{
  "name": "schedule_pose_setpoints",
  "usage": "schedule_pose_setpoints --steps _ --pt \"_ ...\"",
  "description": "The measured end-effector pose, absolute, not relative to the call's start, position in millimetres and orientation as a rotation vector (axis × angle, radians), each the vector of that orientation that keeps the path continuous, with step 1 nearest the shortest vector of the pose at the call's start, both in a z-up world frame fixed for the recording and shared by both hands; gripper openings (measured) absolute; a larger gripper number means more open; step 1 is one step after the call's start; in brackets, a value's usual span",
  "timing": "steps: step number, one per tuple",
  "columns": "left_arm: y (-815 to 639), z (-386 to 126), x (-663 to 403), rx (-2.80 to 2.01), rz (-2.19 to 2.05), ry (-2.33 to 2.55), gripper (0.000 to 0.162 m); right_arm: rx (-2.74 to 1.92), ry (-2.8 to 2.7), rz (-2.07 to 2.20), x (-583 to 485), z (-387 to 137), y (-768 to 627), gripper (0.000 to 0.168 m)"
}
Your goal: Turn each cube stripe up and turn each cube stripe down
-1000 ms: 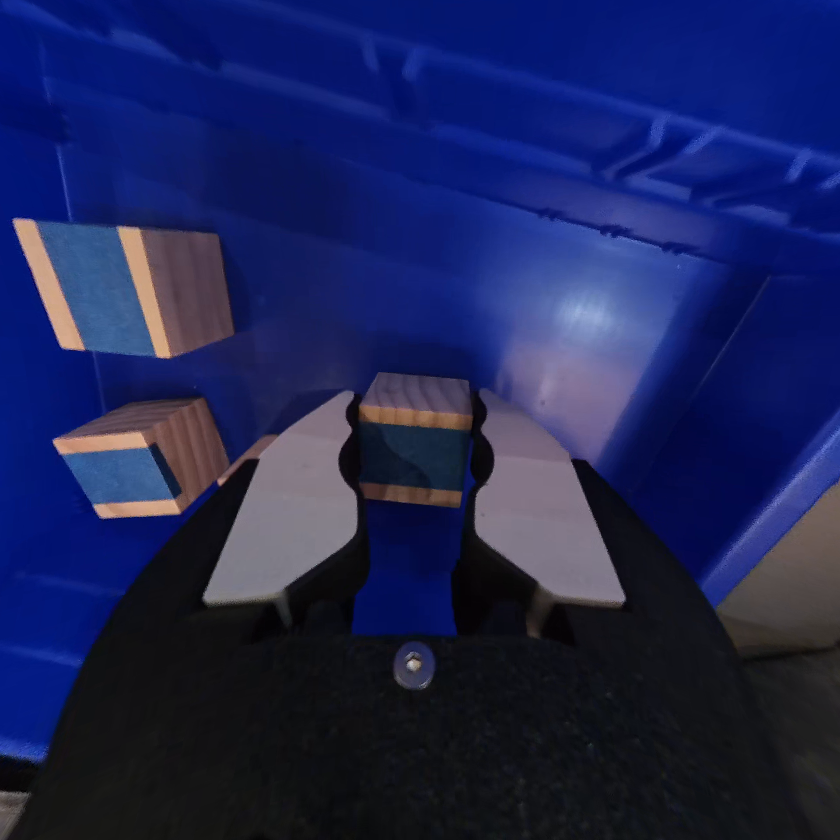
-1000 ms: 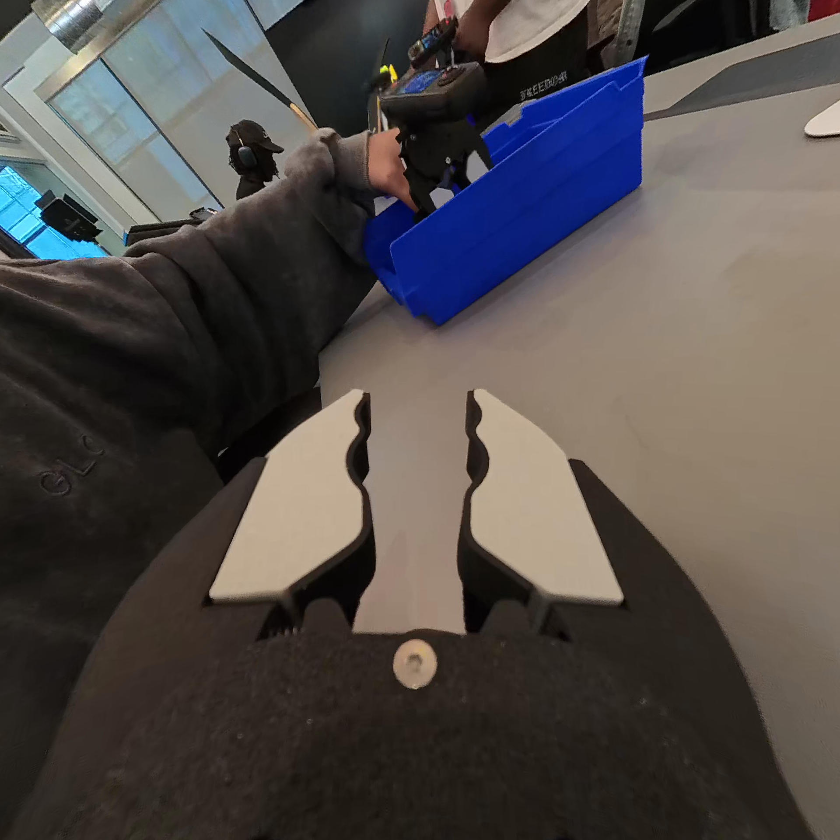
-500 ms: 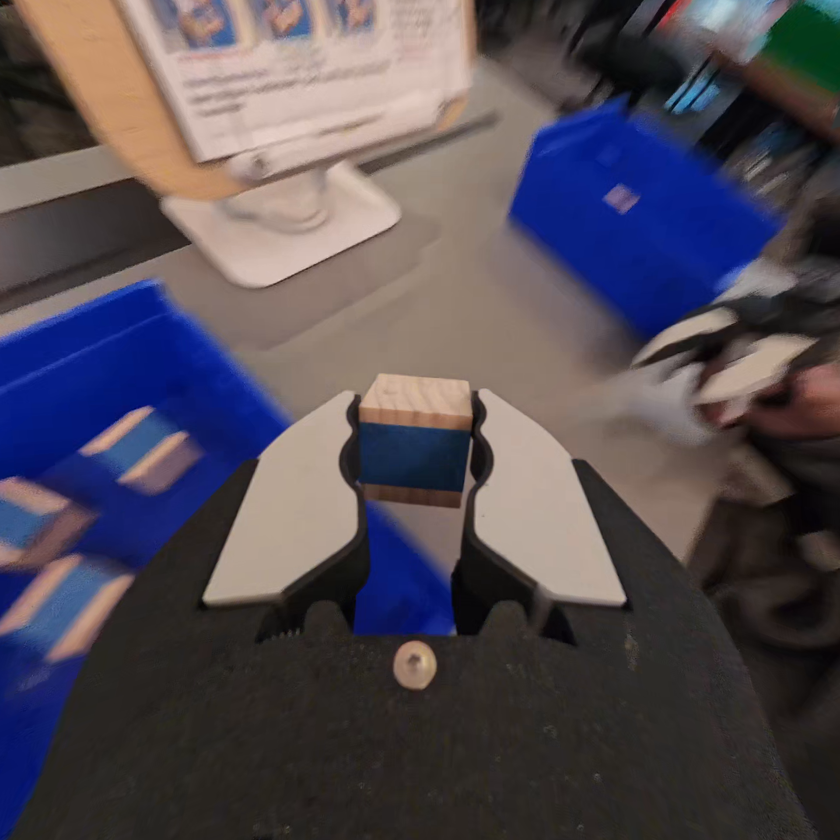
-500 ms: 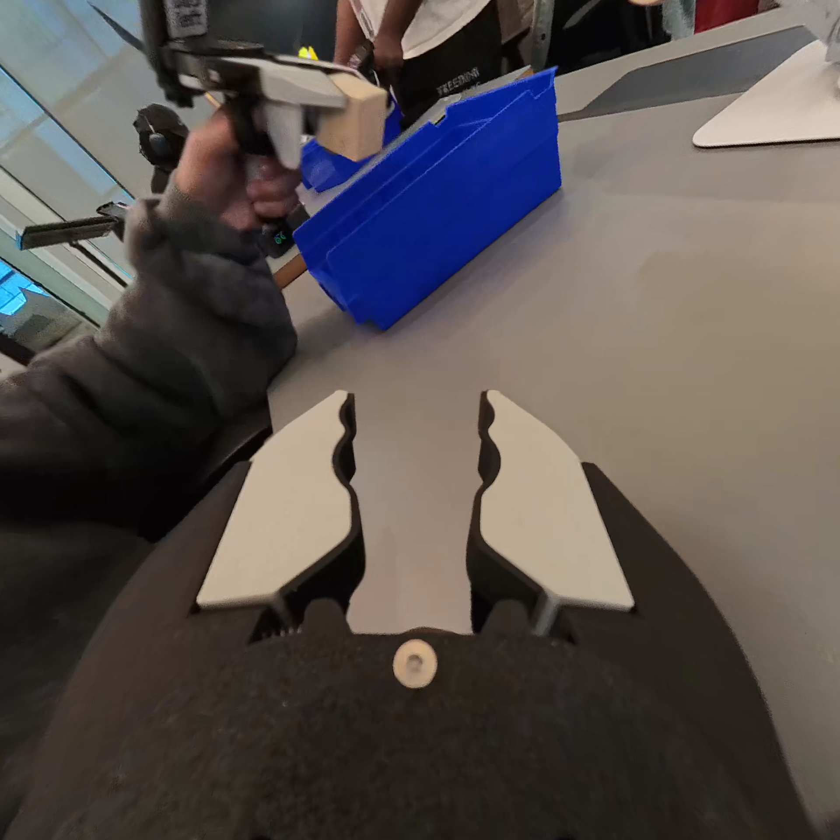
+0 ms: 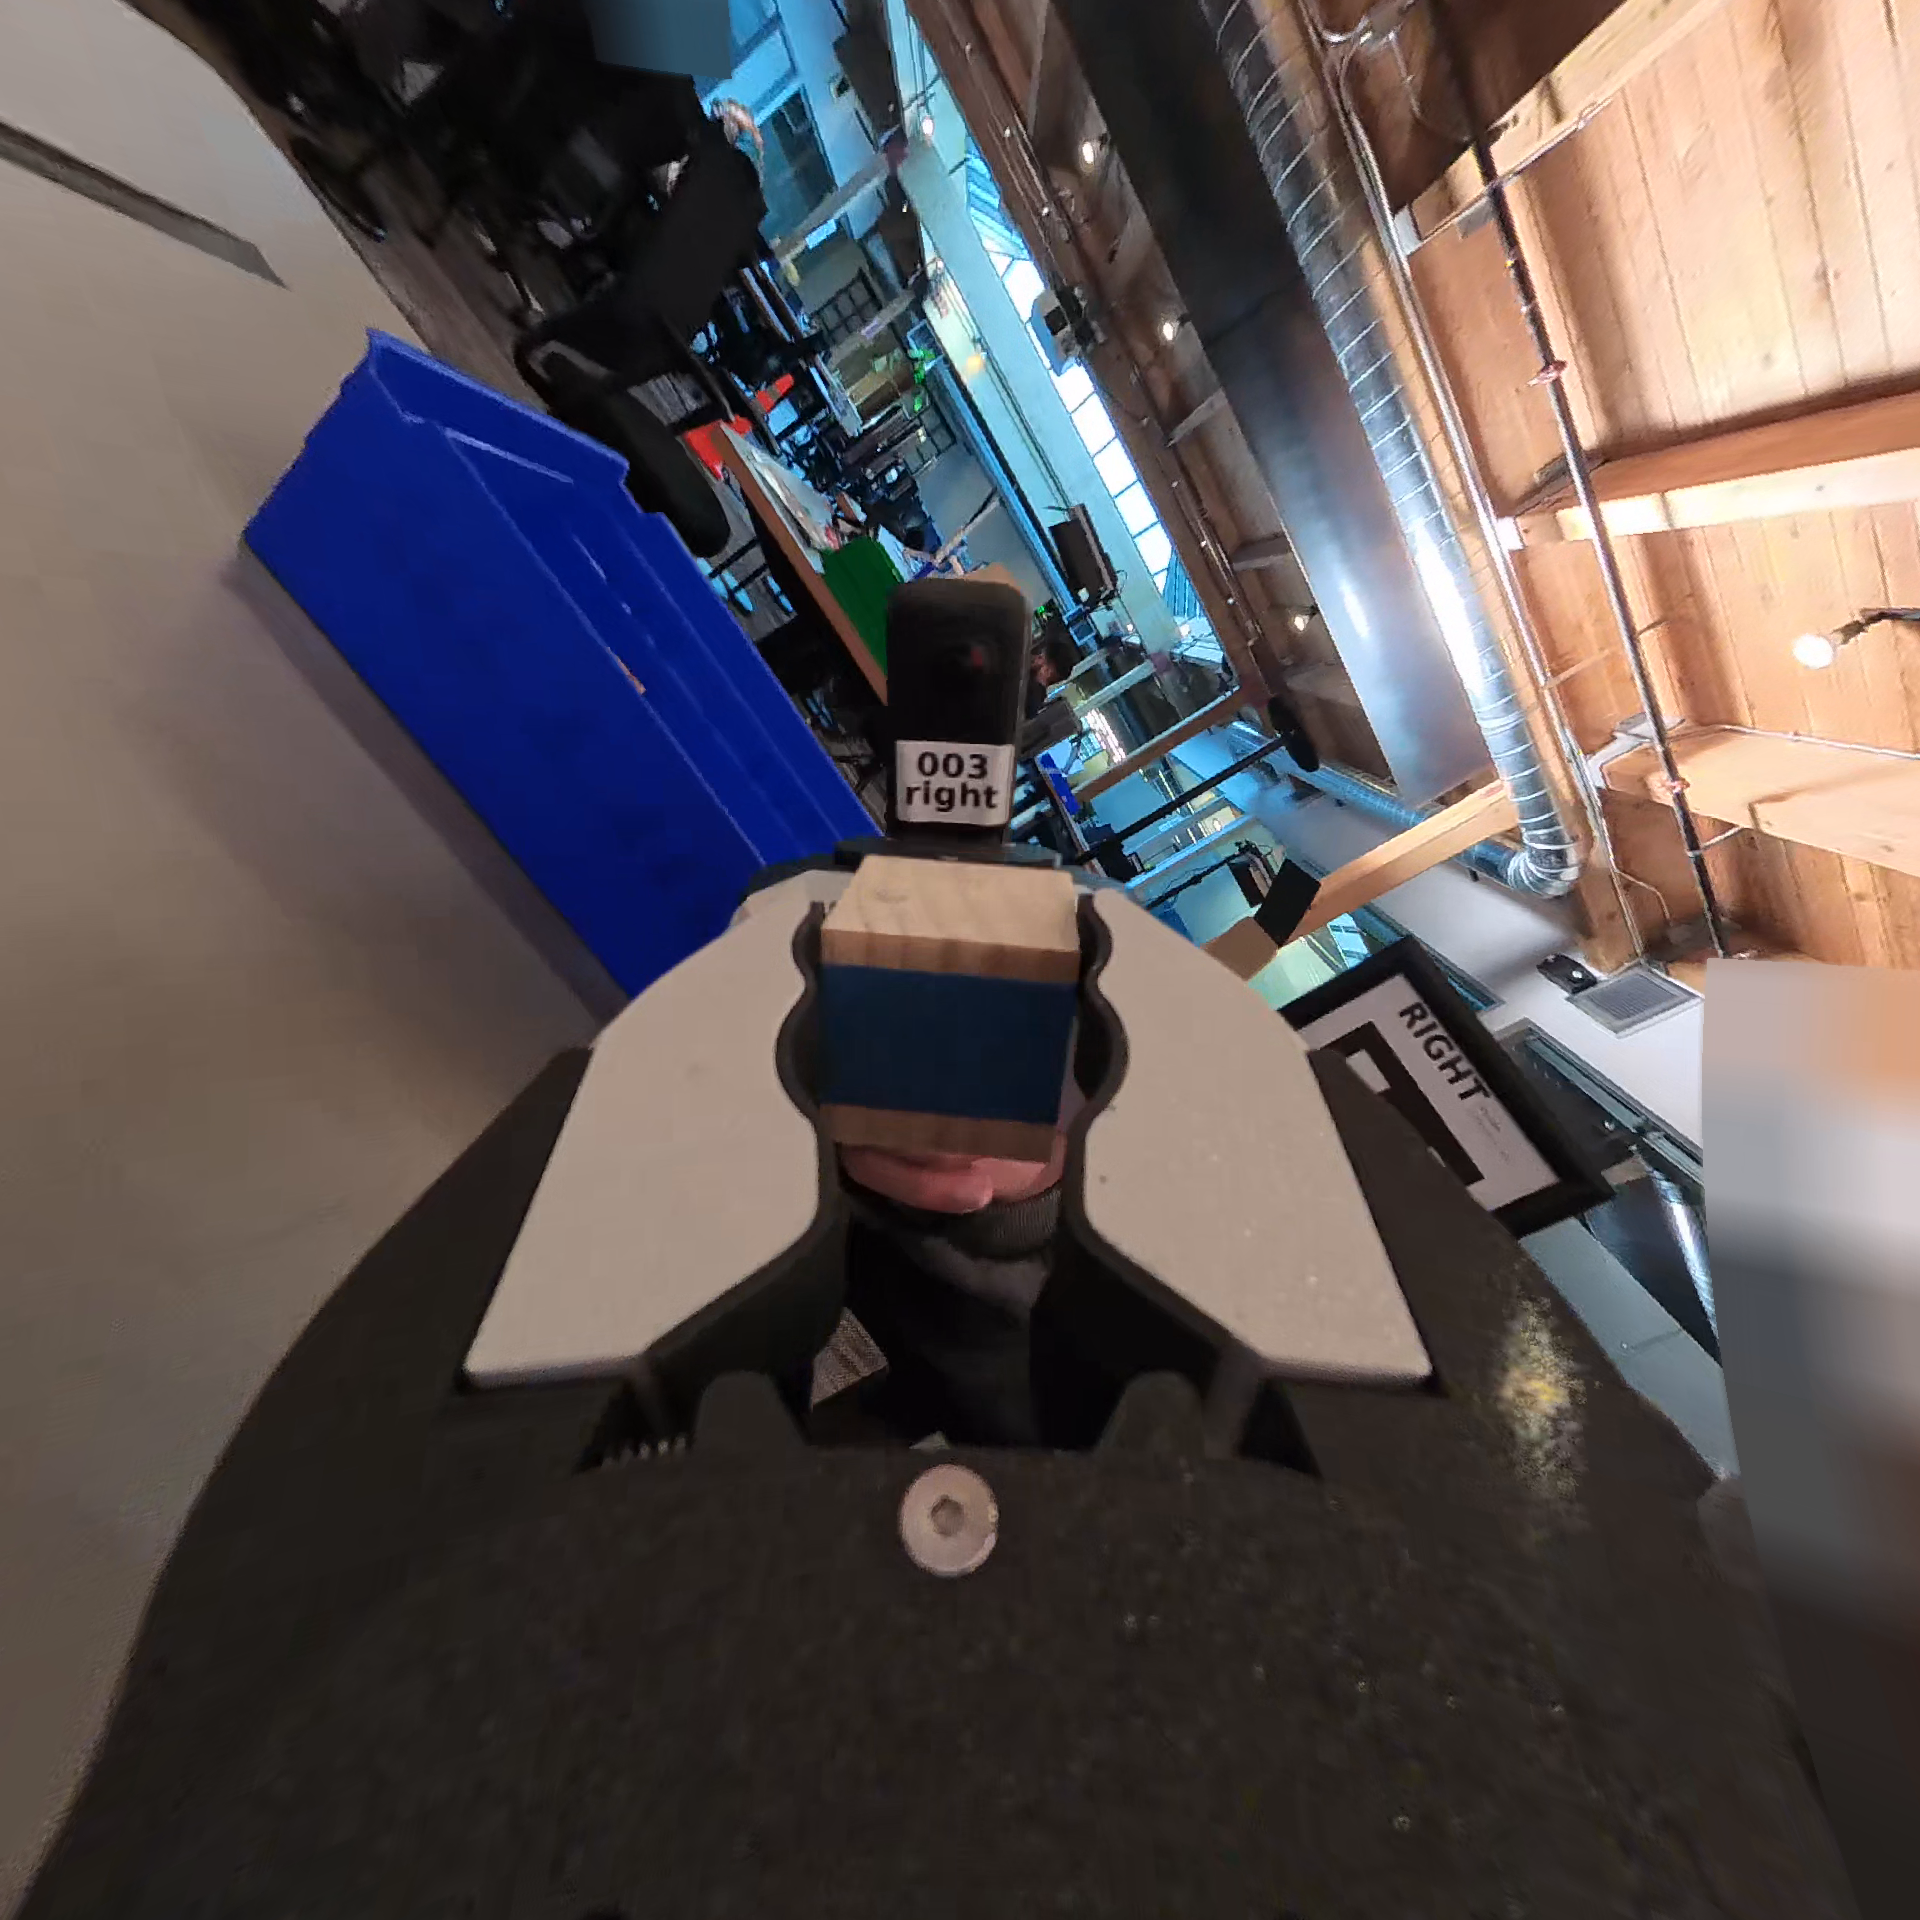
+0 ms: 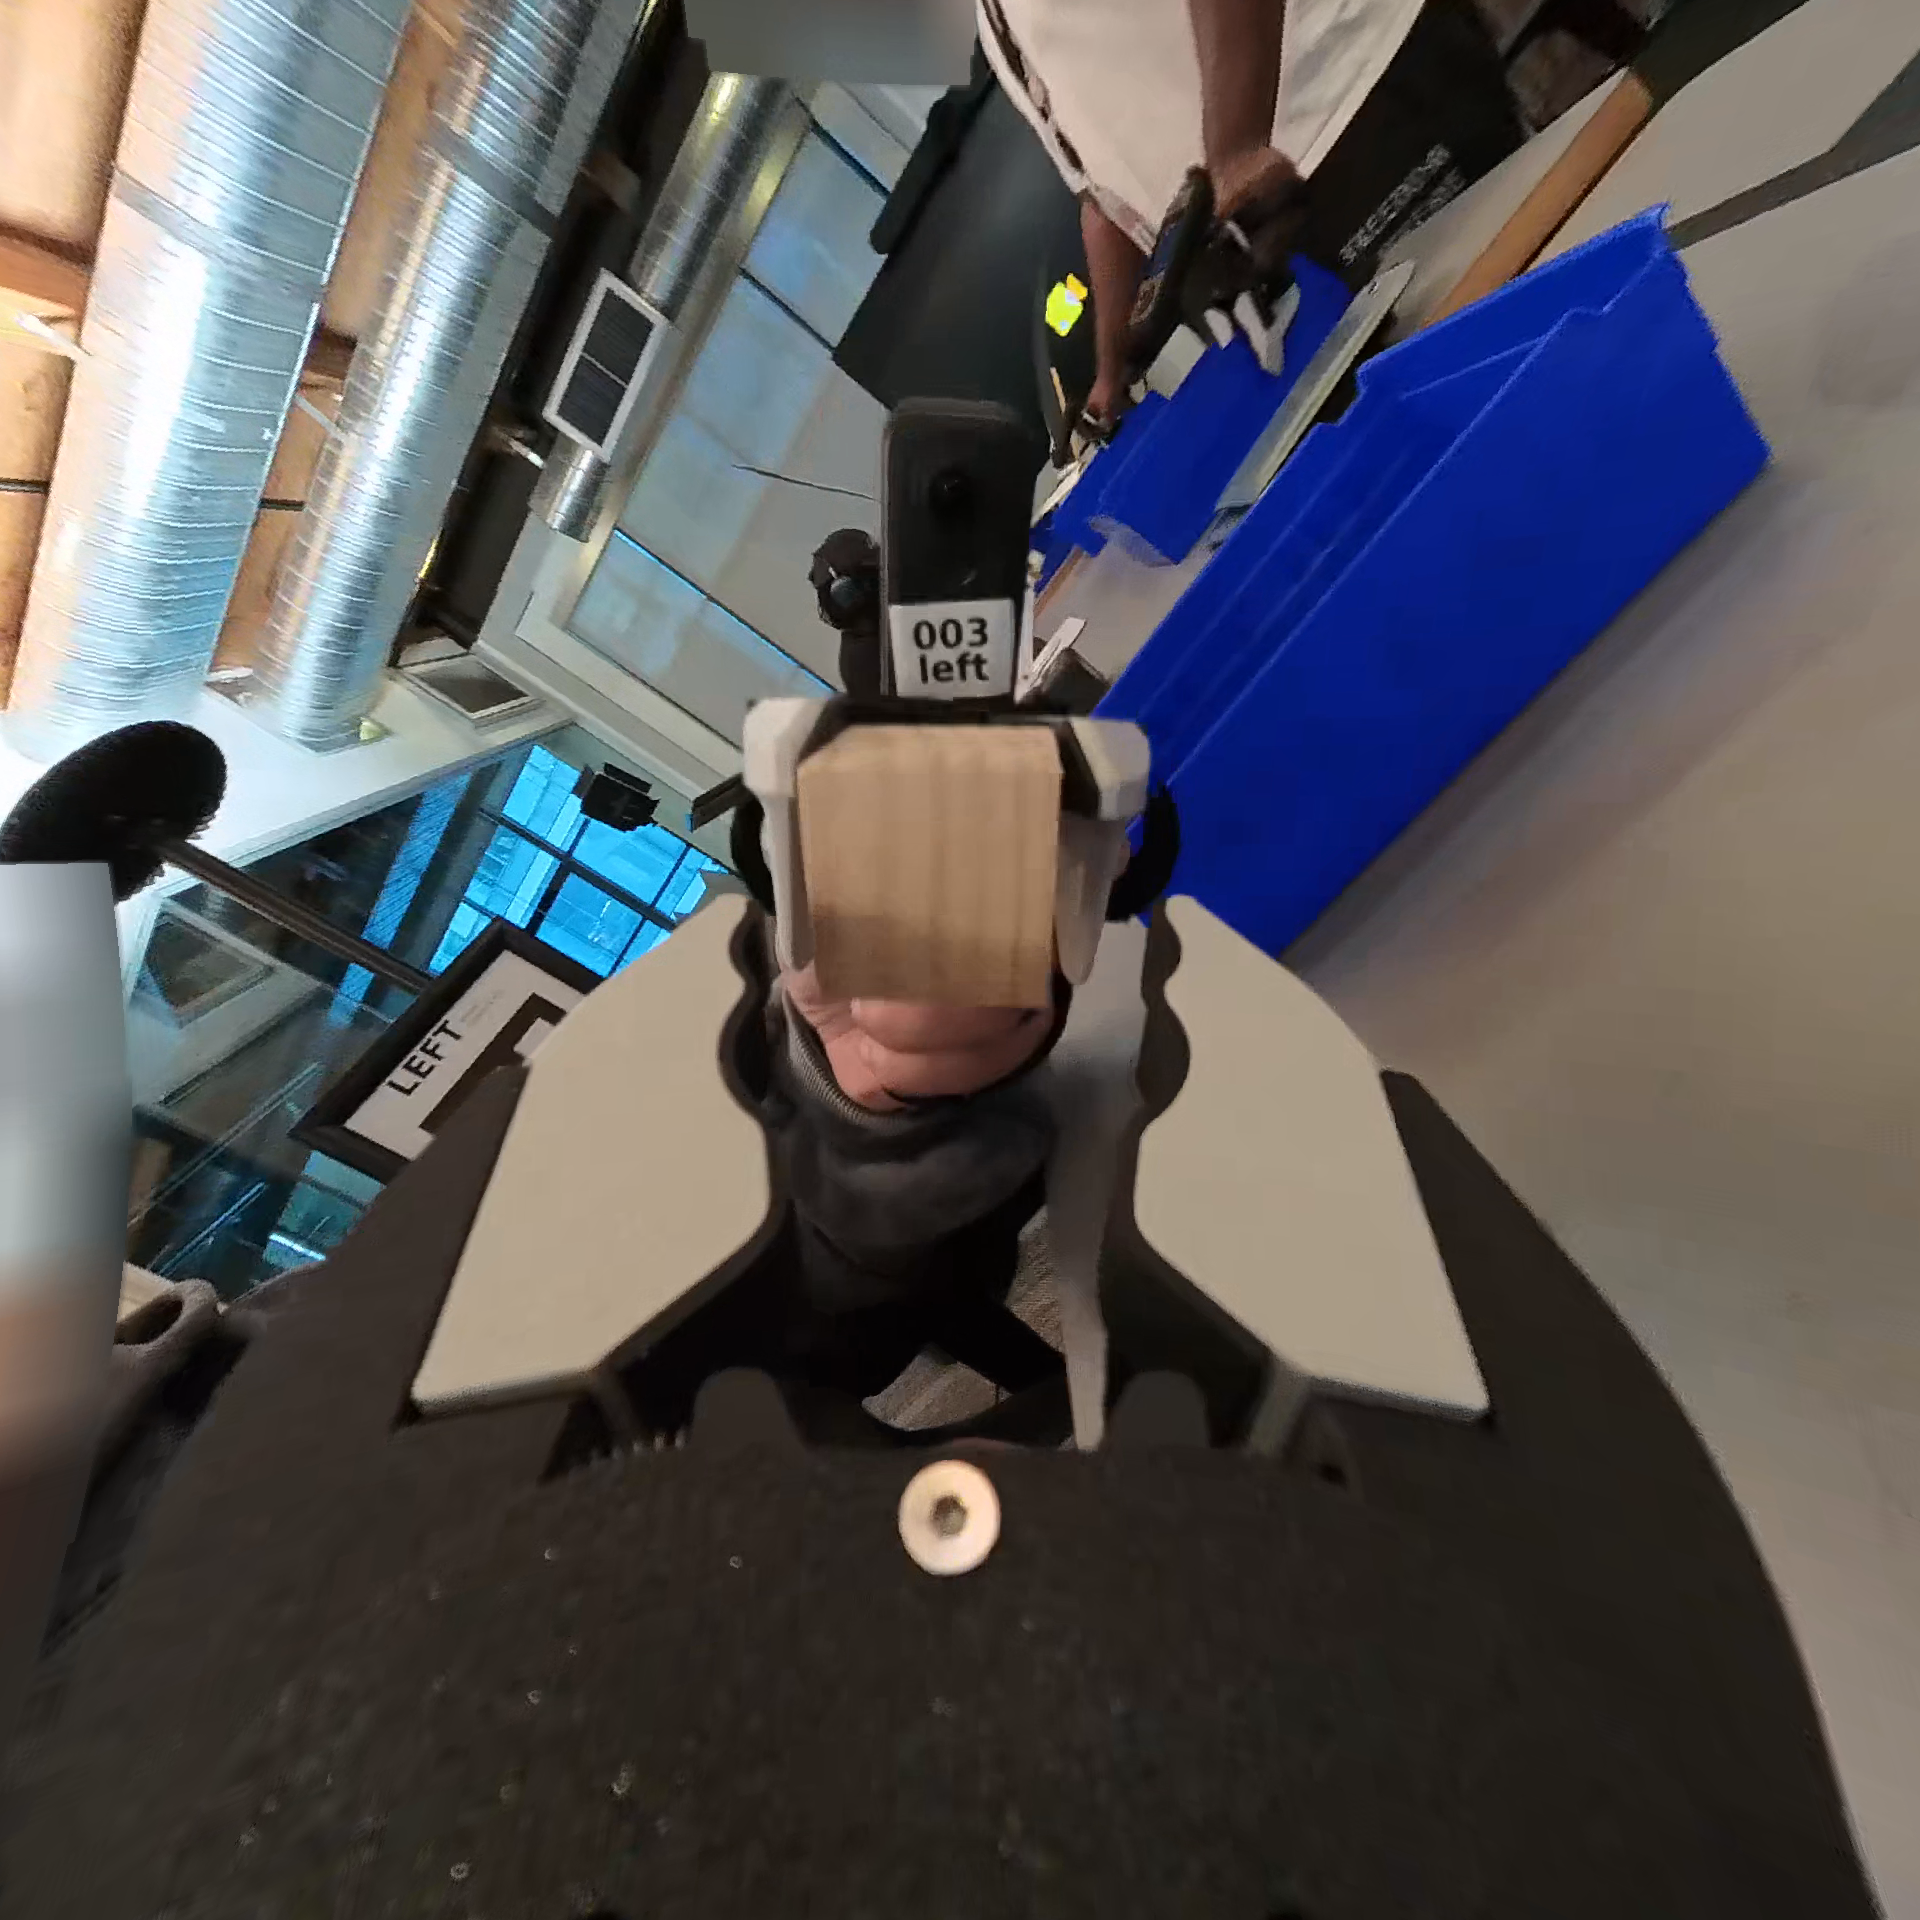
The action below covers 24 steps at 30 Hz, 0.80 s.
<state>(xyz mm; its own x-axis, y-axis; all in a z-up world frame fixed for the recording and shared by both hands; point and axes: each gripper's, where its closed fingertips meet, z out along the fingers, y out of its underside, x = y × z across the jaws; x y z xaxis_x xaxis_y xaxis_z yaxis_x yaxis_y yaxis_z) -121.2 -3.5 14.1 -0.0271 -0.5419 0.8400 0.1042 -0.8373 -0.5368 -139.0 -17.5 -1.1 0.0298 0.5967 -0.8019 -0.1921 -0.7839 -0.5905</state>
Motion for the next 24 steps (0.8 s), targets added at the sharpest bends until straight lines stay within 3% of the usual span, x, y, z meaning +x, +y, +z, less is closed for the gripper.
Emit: schedule_pose_setpoints --steps 2,3,6,7,9,10,13,17,21,24 --pt "-3 10 -116 -1.806 -1.927 0.434 0.044 -1.741 -0.393 1.827 -140 -3 -16 0.062" --pt "-3 7 -113 -1.810 -1.925 0.444 0.044 -1.739 -0.408 1.855 -140 -4 -20 0.046" --pt "-4 7 -112 -1.790 -1.918 0.429 0.043 -1.762 -0.433 1.824 -140 -6 -21 0.046" --pt "-5 9 -114 -1.786 -1.923 0.425 0.050 -1.771 -0.436 1.809 -139 -6 -21 0.046" --pt "-8 15 -125 -1.754 -1.906 0.427 0.079 -1.790 -0.451 1.769 -135 -7 -21 0.046" --pt "-11 13 -134 -1.748 -1.858 0.442 0.083 -1.790 -0.451 1.762 -132 -6 -21 0.046" --pt "-39 -19 -158 -1.773 -1.612 0.621 0.084 -1.774 -0.434 1.764 -120 0 -21 0.046" --pt "-87 -75 -169 -1.805 -1.434 0.755 0.072 -1.783 -0.459 1.572 -80 16 -6 0.045" --pt "-107 -82 -160 -1.820 -1.452 0.882 0.069 -1.861 -0.414 0.994 21 38 35 0.045" --pt "-112 -94 -153 -1.856 -1.416 0.977 0.068 -2.078 -0.320 0.453 108 6 68 0.045"
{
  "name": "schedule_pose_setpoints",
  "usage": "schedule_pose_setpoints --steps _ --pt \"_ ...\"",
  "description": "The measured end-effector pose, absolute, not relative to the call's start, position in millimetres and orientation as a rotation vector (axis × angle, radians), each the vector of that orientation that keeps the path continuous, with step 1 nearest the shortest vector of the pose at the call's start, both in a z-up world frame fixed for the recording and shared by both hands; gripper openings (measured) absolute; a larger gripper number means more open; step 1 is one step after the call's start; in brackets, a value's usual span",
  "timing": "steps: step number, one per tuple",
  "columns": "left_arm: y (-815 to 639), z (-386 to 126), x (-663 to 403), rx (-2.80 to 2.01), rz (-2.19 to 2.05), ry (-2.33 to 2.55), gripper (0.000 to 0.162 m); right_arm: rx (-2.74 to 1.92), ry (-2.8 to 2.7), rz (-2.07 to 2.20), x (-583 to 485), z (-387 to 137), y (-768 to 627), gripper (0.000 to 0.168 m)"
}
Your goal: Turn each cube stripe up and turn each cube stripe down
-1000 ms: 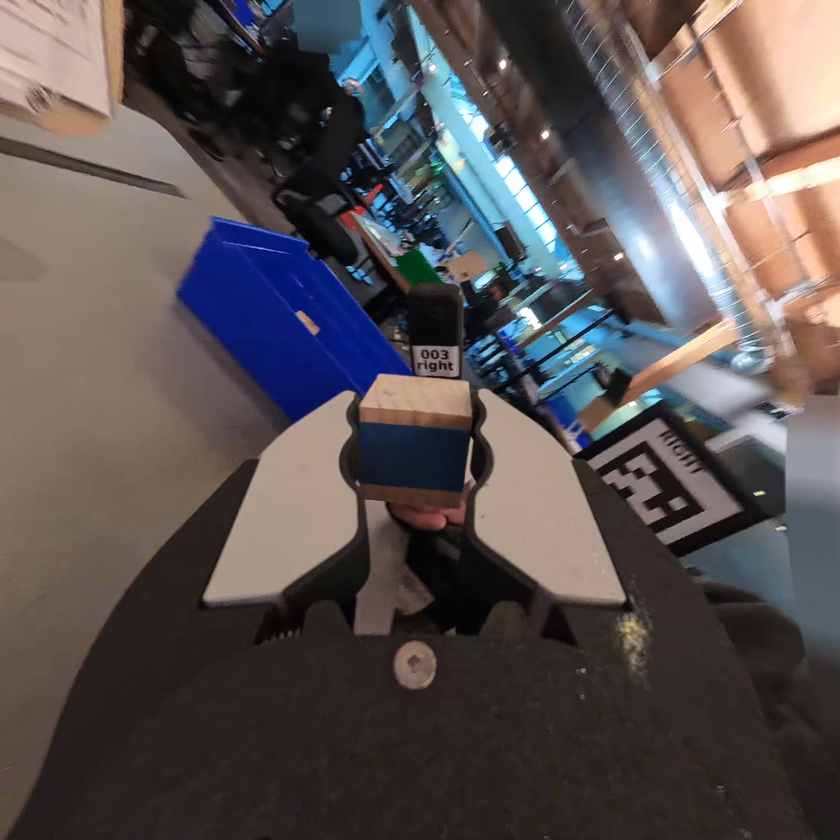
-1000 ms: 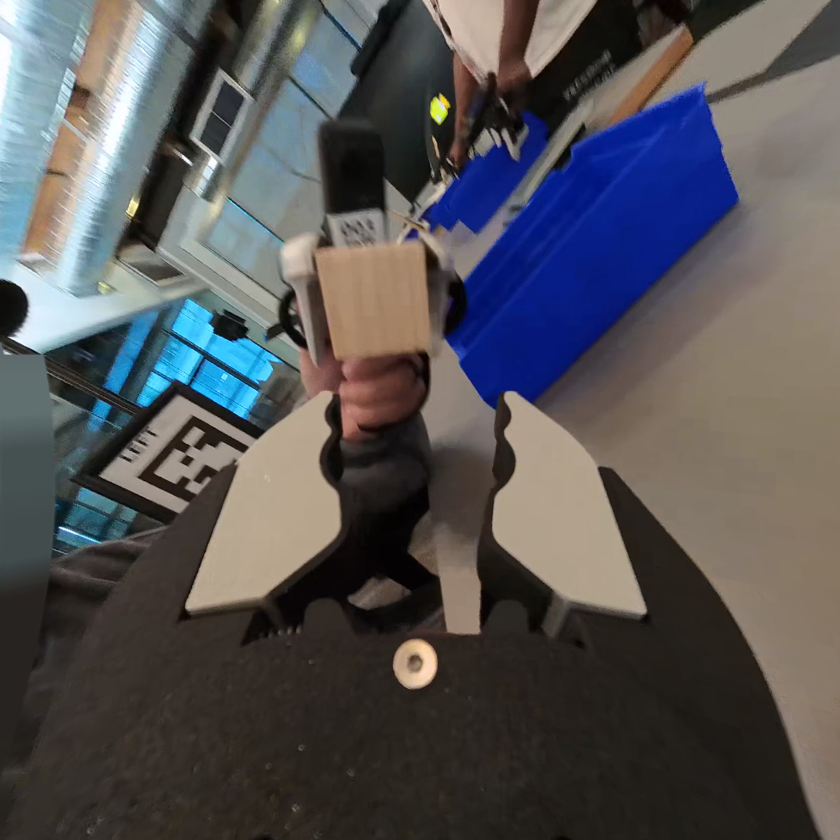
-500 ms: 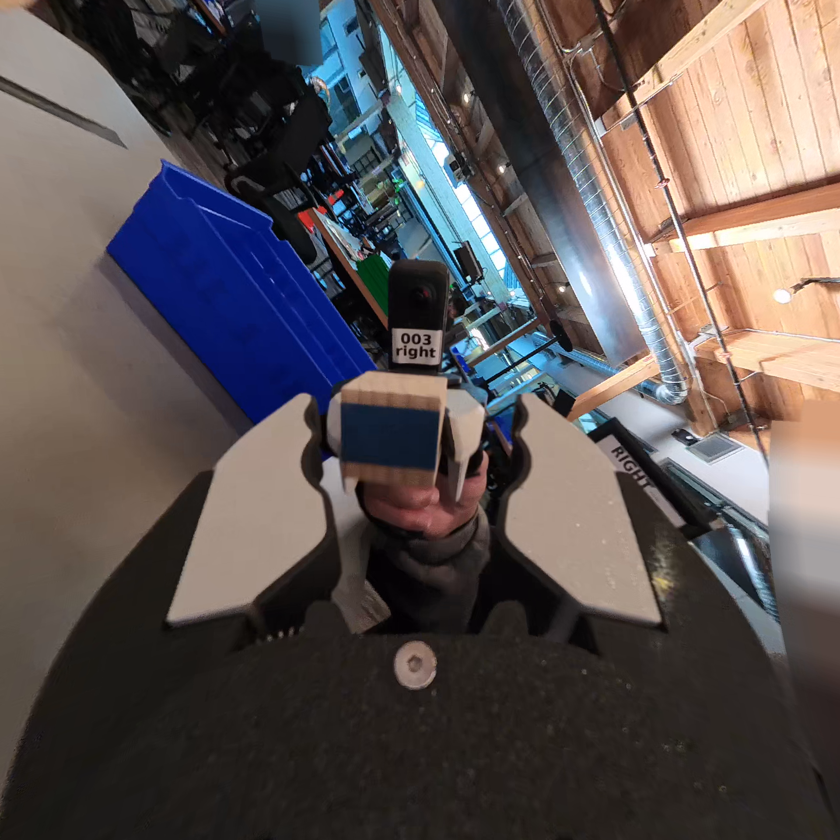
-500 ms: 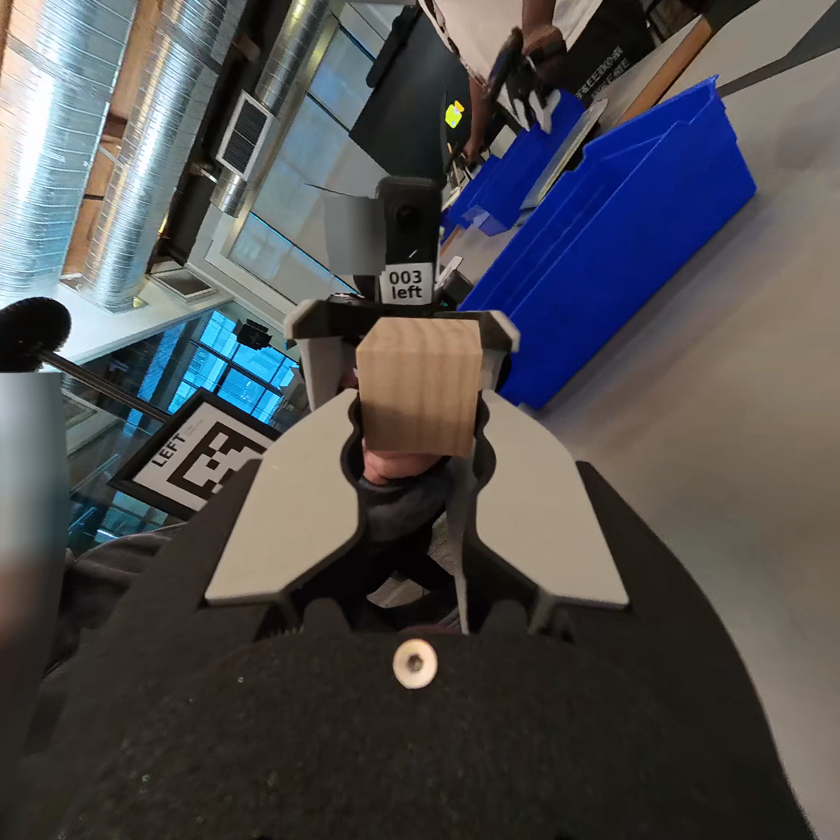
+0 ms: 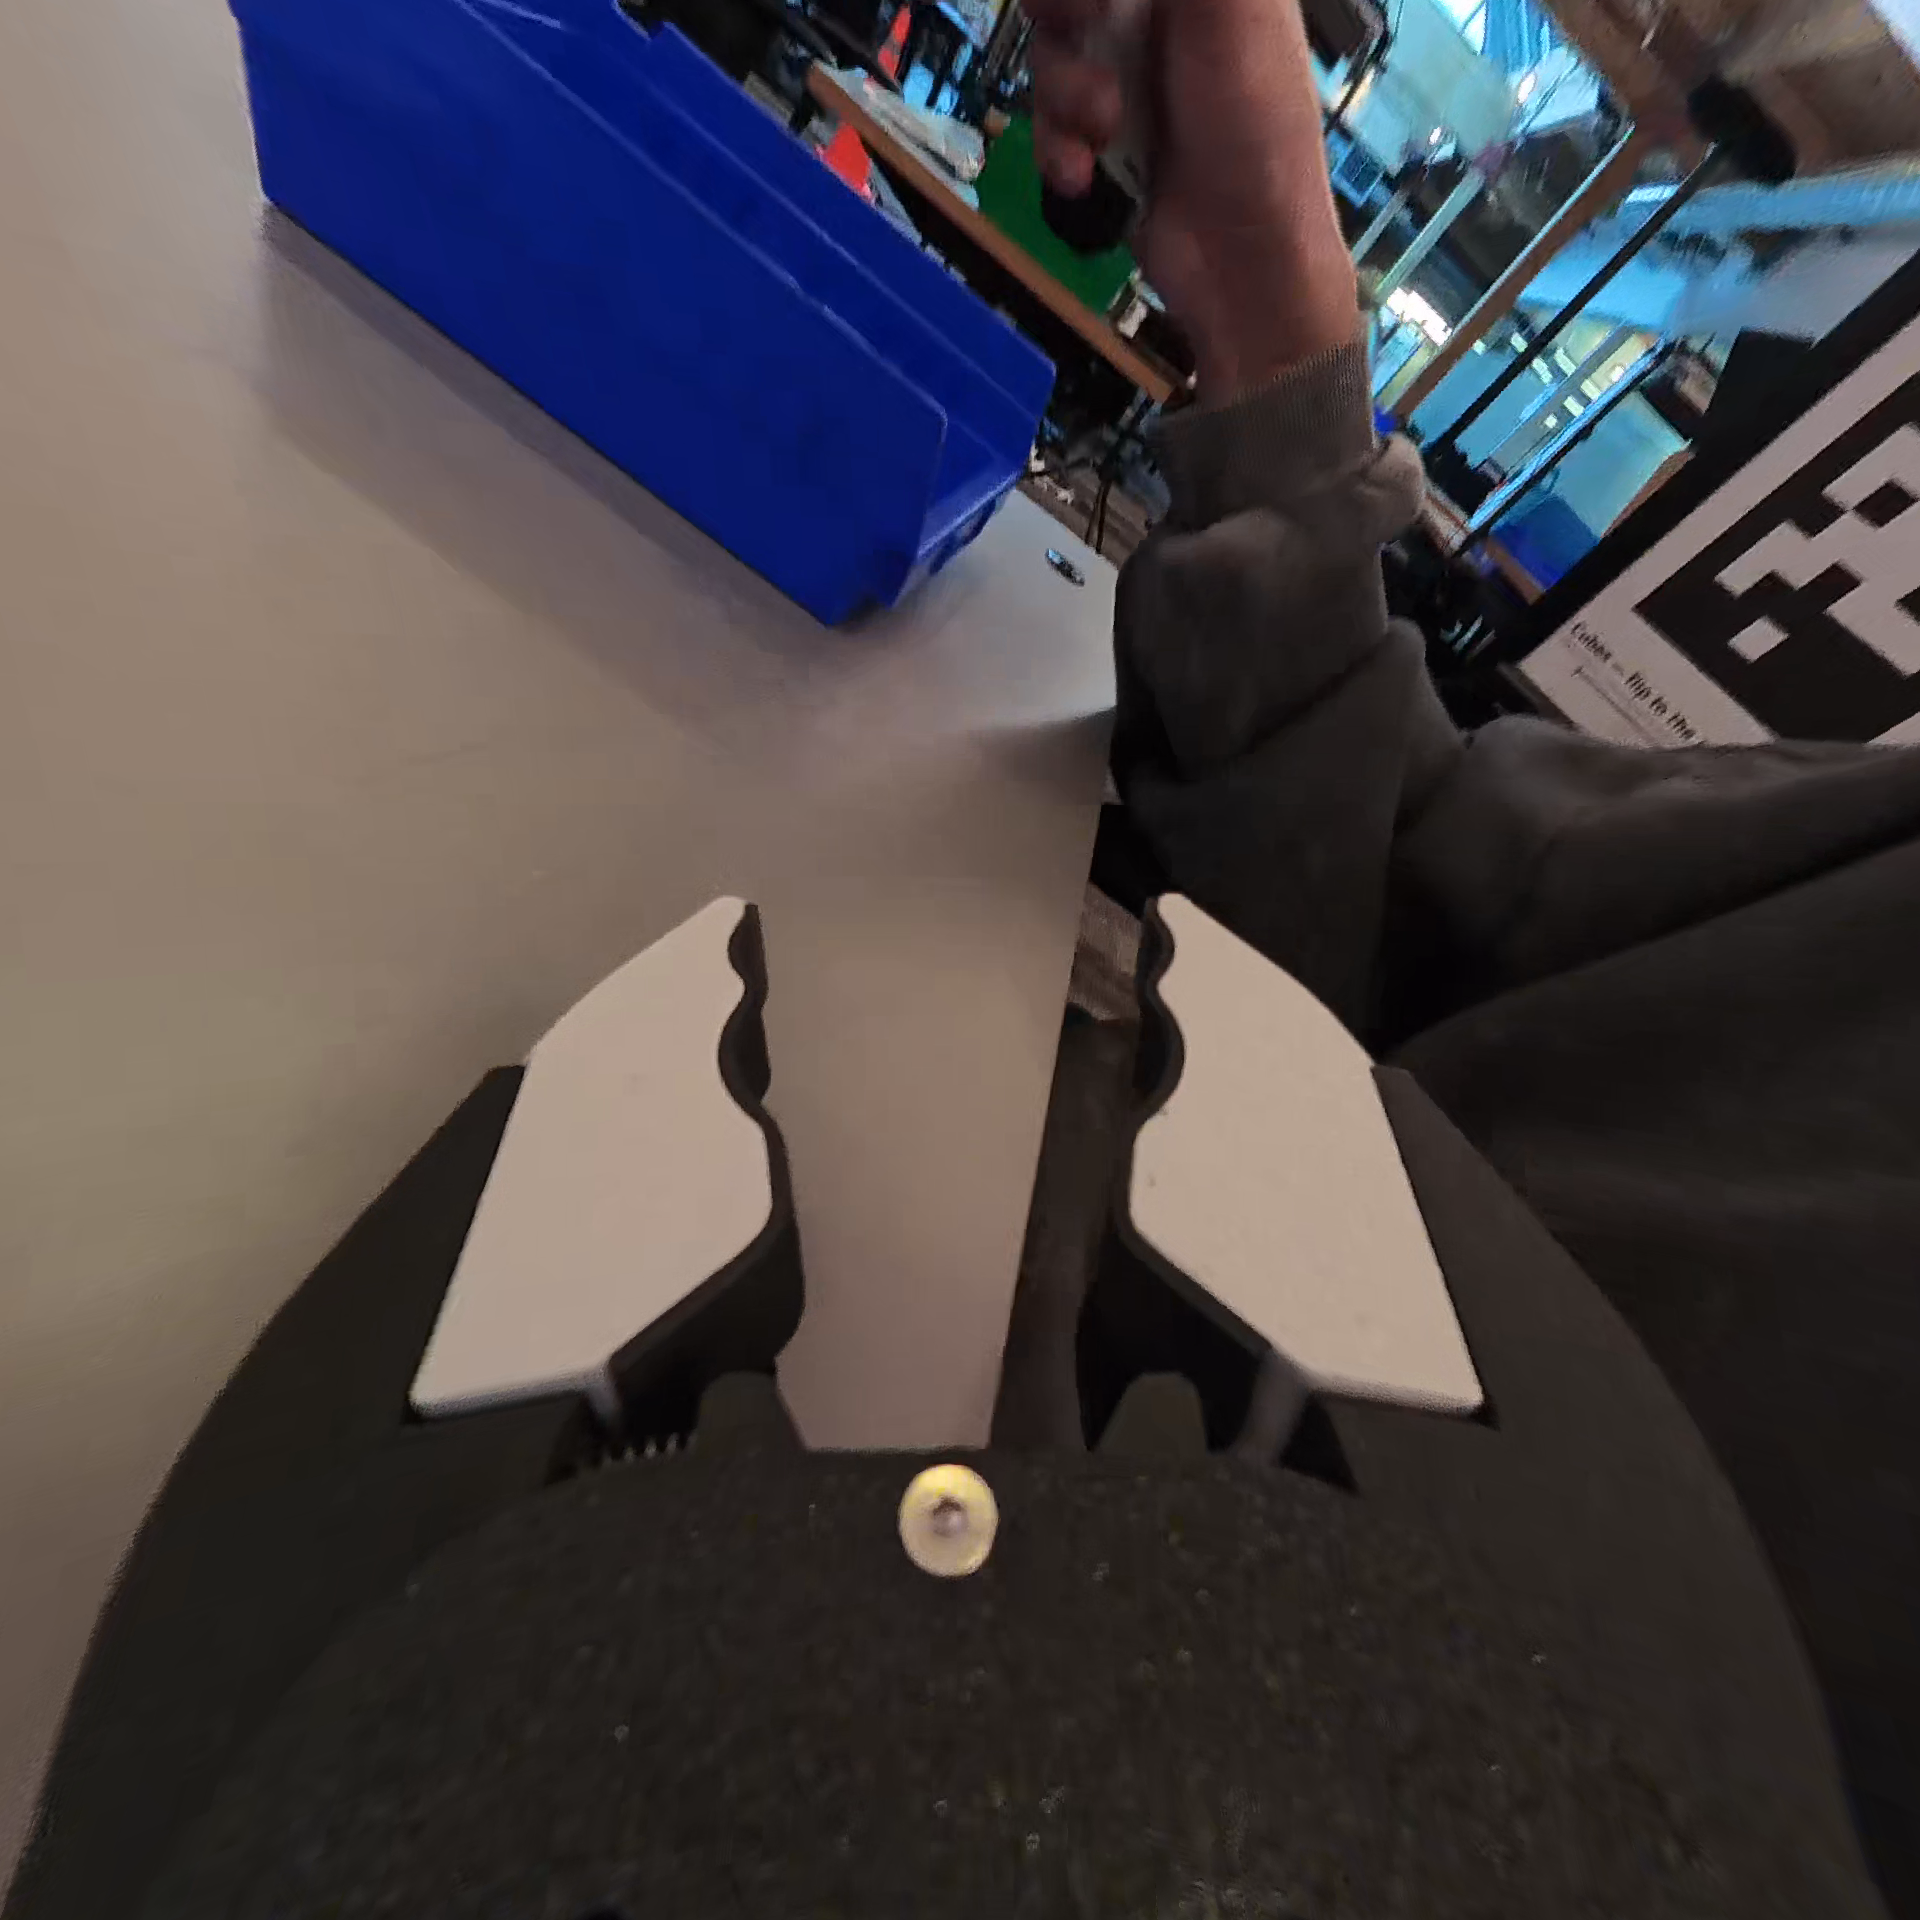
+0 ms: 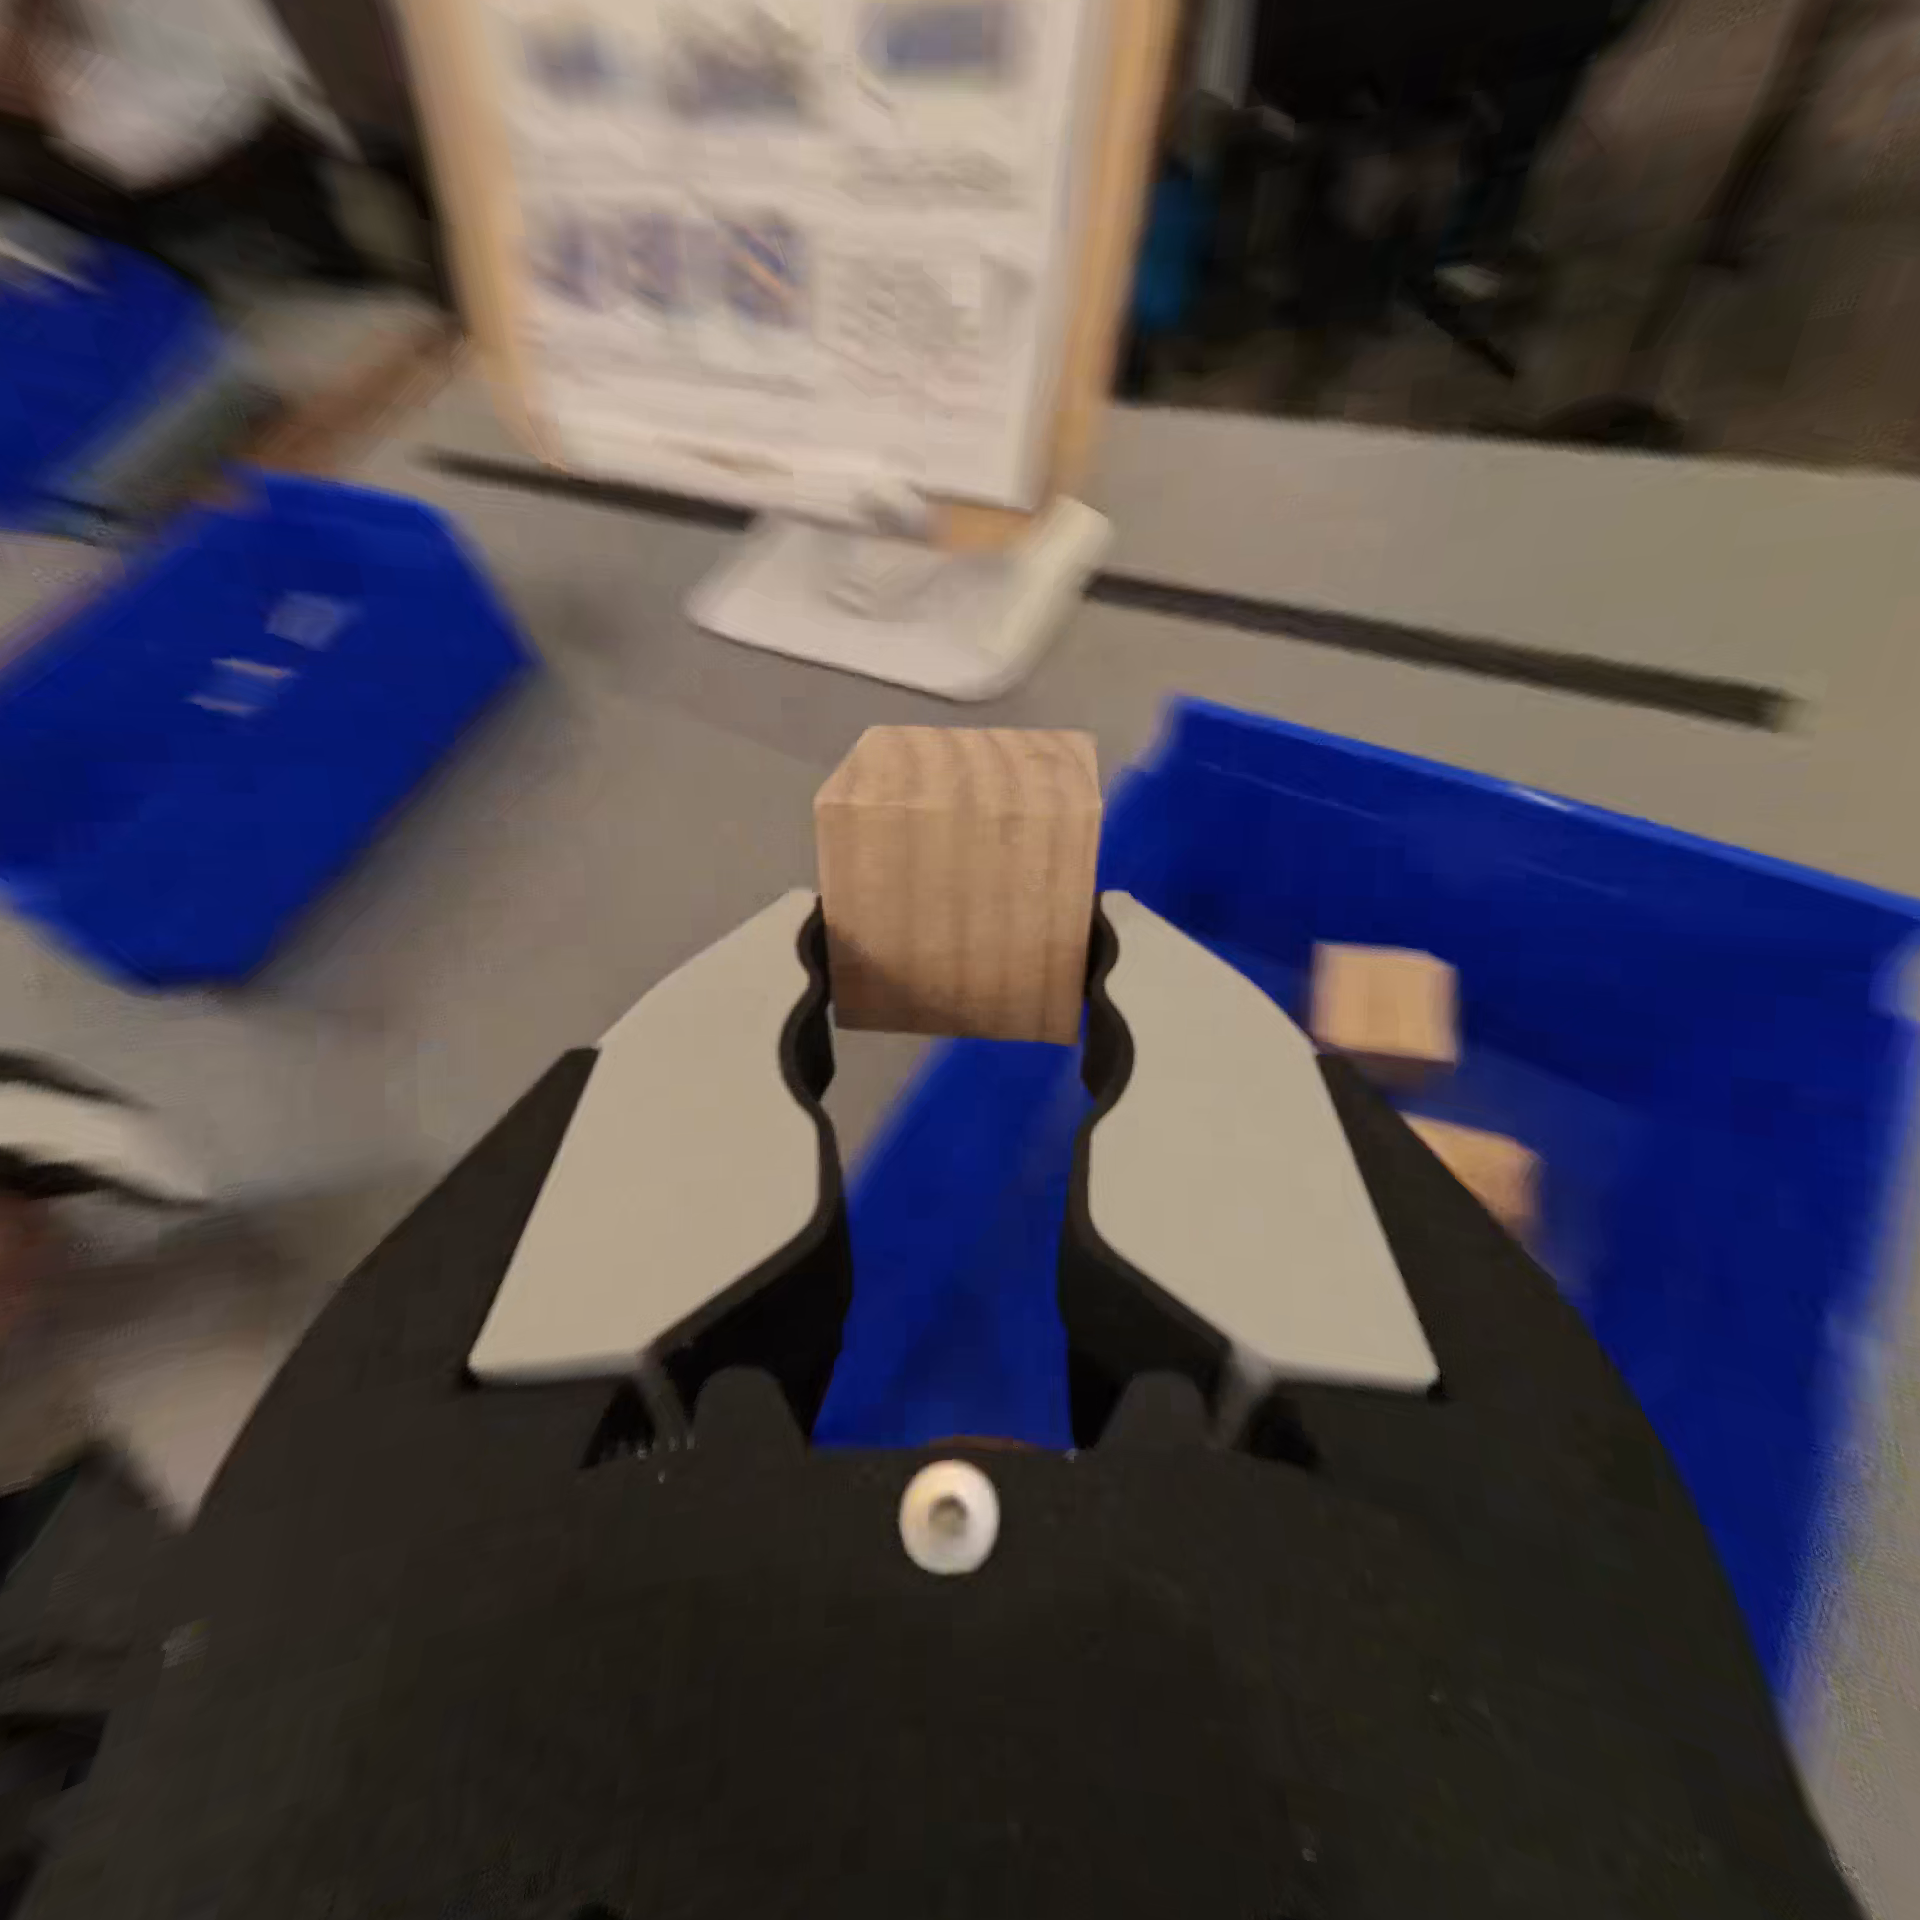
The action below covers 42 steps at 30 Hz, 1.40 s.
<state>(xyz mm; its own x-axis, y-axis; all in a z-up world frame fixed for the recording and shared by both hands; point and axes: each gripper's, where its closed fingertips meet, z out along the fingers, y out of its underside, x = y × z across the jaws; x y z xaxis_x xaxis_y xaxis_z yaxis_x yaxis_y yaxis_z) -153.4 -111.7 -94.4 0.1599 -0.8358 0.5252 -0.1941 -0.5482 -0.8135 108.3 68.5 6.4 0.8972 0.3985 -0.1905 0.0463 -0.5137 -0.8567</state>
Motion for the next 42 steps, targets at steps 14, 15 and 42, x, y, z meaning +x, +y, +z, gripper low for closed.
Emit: schedule_pose_setpoints --steps 14,15,42 --pt "-114 -93 -155 -1.864 -1.355 1.039 0.067 -2.955 -0.575 0.107 143 -173 101 0.046" --pt "-115 -94 -154 -1.869 -1.367 1.043 0.067 -2.965 -0.580 0.118 142 -176 101 0.046" --pt "6 -28 -320 -2.254 -0.572 0.535 0.069 -1.694 -0.804 1.009 -104 -73 -104 0.054"
